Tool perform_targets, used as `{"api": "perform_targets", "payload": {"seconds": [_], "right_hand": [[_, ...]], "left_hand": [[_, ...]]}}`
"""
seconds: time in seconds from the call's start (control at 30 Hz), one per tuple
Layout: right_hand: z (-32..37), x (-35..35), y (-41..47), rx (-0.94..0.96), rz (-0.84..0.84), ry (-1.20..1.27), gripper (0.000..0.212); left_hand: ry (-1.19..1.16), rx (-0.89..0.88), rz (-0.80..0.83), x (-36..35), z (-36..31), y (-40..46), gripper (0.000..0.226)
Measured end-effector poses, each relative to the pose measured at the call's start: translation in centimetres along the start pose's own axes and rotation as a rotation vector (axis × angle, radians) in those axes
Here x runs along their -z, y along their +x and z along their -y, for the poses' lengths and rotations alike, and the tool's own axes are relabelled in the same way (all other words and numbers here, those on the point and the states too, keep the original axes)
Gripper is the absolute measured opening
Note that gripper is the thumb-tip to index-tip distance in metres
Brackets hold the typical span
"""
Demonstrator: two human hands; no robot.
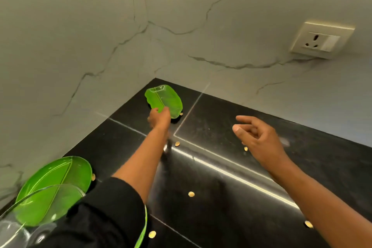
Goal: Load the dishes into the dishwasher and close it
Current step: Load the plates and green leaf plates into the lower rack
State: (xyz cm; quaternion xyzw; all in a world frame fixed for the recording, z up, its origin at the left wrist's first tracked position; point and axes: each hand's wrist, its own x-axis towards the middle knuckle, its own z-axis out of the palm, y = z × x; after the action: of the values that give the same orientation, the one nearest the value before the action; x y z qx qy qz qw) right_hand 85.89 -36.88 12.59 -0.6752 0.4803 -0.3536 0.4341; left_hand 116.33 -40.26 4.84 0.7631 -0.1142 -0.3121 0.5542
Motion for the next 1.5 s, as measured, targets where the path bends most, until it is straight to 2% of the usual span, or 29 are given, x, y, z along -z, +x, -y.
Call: {"api": "perform_targets", "payload": {"seconds": [0.1,0.23,0.37,0.57,0.67,0.77,0.8,0.93,1.1,1.17,1.27,1.37,1.5], "right_hand": [[-0.3,-1.3,1.1,-0.02,0.027,0.003,0.033],[-0.3,-2.3,2.6,-0.036,0.056,0.003,0.038],[-0.1,-3.2,3.7,-0.037,0.06,-0.017,0.039],[0.6,-3.9,4.3,-0.037,0.066,-0.024,0.039],[1.1,-3.8,4.3,-0.028,0.052,-0.016,0.039],[1.8,-3.3,4.0,-0.034,0.038,-0.003,0.038],[2.0,-3.1,3.7,-0.037,0.029,0.006,0.038],[2.2,-2.0,2.6,-0.051,-0.042,0.045,0.043],[0.7,0.9,-0.2,-0.191,-0.258,0.136,0.077],[-0.2,3.1,-1.8,-0.214,-0.333,0.204,0.08],[-1.2,7.7,-4.3,-0.191,-0.405,0.273,0.067],[-2.4,13.1,-8.7,-0.106,-0.568,0.269,0.04],[-4.5,20.0,-16.5,-0.069,-0.795,0.247,0.036]], "left_hand": [[0.137,0.031,-0.039,0.2,0.3,3.8,0.039],[0.176,0.047,-0.069,-1.0,0.2,6.5,0.042],[0.041,0.088,-0.016,-2.3,-0.4,7.5,0.049],[-0.215,0.187,-0.044,-2.5,-2.0,8.4,0.057],[-0.078,0.097,-0.158,-2.4,-2.3,8.1,0.064],[-0.021,-0.048,-0.247,-2.1,-2.5,6.5,0.04],[-0.037,-0.078,-0.241,-2.0,-2.6,5.7,0.039],[-0.188,-0.146,-0.078,-3.0,-2.4,0.7,0.05],[-0.387,-0.278,0.322,-6.1,-1.3,-10.9,0.052],[-0.442,-0.29,0.439,-7.6,-0.9,-16.0,0.051],[-0.482,-0.338,0.617,-10.0,-0.2,-23.2,0.048],[-0.451,-0.4,0.823,-12.4,0.8,-30.3,0.049],[-0.408,-0.479,1.034,-15.0,1.9,-39.3,0.058]]}}
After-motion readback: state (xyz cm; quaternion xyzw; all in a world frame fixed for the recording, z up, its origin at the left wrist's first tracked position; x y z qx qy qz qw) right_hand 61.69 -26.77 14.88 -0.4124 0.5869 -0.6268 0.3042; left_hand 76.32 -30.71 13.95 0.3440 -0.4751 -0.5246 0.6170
